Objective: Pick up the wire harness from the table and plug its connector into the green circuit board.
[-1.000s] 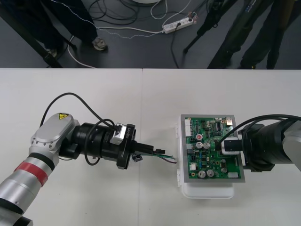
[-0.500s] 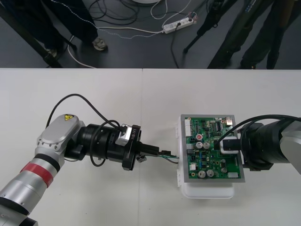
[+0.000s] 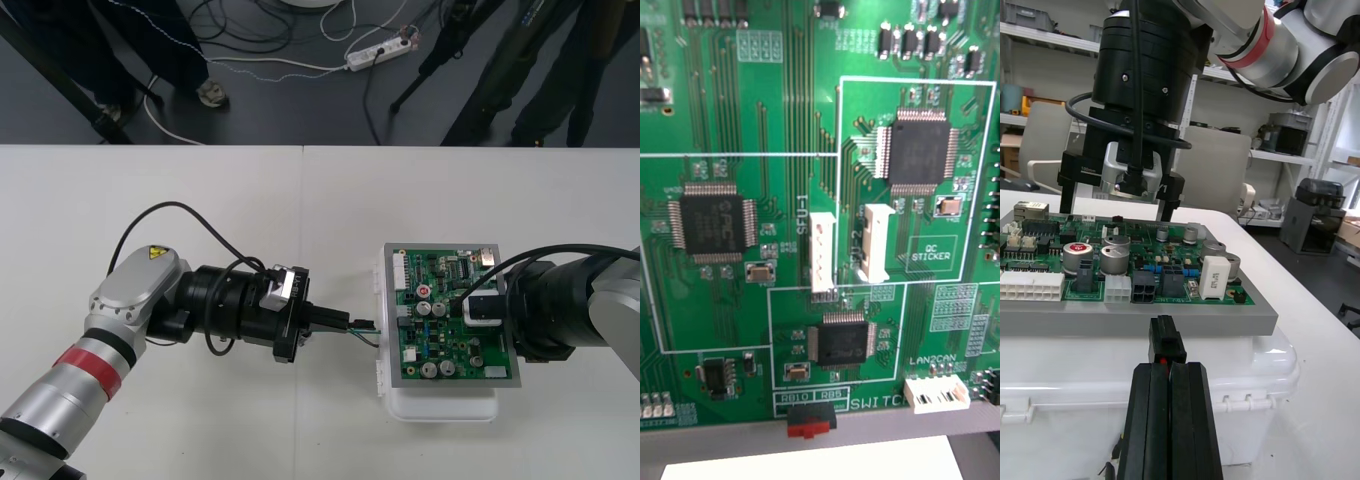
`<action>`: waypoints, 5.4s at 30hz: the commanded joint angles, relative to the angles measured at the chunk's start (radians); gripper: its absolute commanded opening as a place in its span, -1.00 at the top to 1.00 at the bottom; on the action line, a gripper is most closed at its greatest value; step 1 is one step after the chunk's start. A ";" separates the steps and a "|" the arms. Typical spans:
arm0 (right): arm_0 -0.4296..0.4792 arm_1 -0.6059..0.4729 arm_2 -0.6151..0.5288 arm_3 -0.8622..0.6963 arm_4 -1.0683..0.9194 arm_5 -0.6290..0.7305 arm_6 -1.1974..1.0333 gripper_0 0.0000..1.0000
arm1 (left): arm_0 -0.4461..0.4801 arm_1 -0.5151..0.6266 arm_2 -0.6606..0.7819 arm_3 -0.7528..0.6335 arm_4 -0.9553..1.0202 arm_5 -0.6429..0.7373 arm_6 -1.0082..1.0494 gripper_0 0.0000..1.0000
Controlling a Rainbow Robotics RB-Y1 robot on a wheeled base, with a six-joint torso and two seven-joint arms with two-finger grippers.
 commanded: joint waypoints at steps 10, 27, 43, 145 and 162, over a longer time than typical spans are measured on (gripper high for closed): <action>-0.025 0.008 0.016 -0.030 0.012 -0.005 0.018 -1.00 | -0.052 -0.047 -0.035 -0.009 0.015 0.065 0.018 1.00; -0.025 0.010 0.016 -0.028 0.010 -0.005 0.025 -1.00 | -0.058 -0.050 -0.084 -0.009 0.055 0.102 0.026 1.00; -0.025 0.022 0.016 -0.028 0.006 -0.005 0.035 -1.00 | -0.066 -0.050 -0.088 -0.009 0.058 0.110 0.022 1.00; -0.025 0.027 0.016 -0.028 0.001 -0.005 0.039 -1.00 | -0.071 -0.096 -0.119 -0.009 0.049 0.166 -0.011 1.00; -0.025 0.025 0.016 -0.030 0.001 -0.005 0.041 -1.00 | -0.071 -0.099 -0.119 -0.009 0.043 0.171 -0.017 1.00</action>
